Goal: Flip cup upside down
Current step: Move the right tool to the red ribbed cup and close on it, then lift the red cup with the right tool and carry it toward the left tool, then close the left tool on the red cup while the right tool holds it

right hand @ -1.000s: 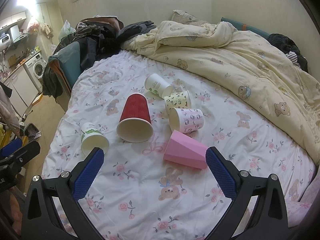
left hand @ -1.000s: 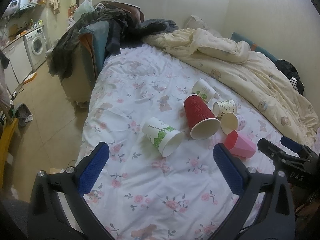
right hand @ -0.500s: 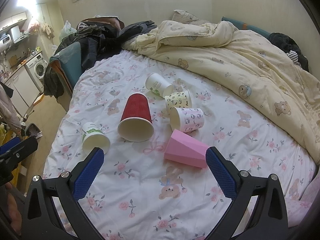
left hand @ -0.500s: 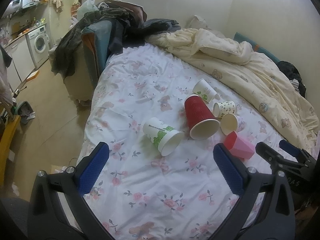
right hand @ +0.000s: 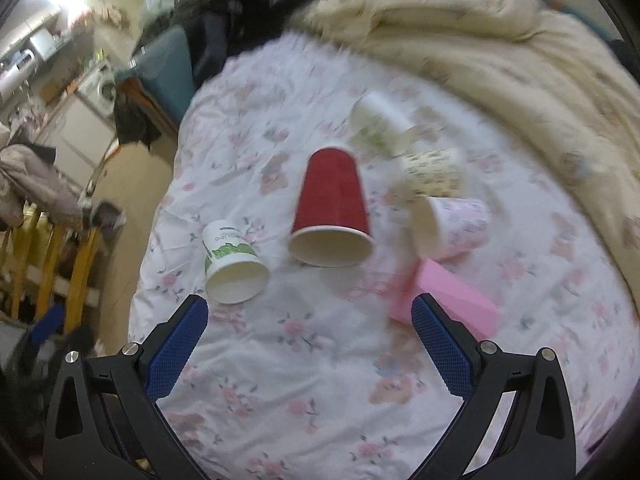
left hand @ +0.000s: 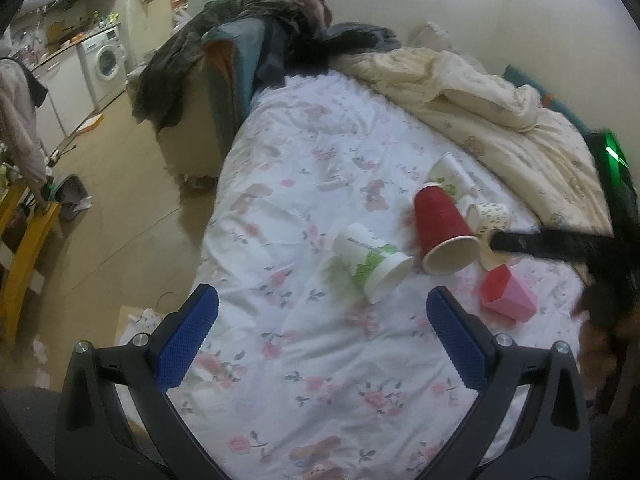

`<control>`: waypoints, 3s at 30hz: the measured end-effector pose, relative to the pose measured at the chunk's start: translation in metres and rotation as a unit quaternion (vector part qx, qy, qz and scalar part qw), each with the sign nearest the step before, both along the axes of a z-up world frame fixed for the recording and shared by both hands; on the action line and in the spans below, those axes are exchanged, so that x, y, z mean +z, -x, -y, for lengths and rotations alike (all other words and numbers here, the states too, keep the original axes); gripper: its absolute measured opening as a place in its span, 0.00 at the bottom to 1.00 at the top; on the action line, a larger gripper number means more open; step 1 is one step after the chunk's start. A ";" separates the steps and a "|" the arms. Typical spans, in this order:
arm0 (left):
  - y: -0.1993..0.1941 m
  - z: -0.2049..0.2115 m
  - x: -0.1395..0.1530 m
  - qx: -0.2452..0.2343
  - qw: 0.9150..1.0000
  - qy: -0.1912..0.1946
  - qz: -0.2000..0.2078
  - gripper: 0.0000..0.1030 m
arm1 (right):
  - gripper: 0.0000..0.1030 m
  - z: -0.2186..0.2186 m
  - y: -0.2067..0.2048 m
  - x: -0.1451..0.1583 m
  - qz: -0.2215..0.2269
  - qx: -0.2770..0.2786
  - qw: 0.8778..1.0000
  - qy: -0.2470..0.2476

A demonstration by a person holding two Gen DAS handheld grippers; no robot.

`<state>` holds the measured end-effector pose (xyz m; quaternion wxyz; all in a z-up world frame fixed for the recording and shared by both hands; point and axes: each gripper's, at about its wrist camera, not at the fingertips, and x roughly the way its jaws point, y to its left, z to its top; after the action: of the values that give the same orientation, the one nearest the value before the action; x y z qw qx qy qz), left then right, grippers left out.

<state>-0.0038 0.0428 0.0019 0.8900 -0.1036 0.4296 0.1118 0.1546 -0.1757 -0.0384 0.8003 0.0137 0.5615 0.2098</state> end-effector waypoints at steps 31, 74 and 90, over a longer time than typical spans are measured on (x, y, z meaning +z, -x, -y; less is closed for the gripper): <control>0.021 -0.017 -0.001 0.020 0.998 0.025 -0.063 1.00 | 0.77 -0.019 -0.047 -0.042 -0.075 0.001 0.996 0.041; 0.006 0.003 -0.024 -0.023 0.997 0.002 -0.075 1.00 | 0.92 0.060 0.089 -0.010 -0.002 -0.043 0.999 -0.023; -0.018 0.037 -0.027 -0.060 0.991 0.042 -0.113 0.99 | 0.92 0.090 0.096 0.008 0.078 -0.098 0.991 -0.040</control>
<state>0.0140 0.0062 -0.0247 0.8360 -0.1014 0.5367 0.0514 0.0589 -0.2656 -0.0300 0.8571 0.0844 0.4844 0.1535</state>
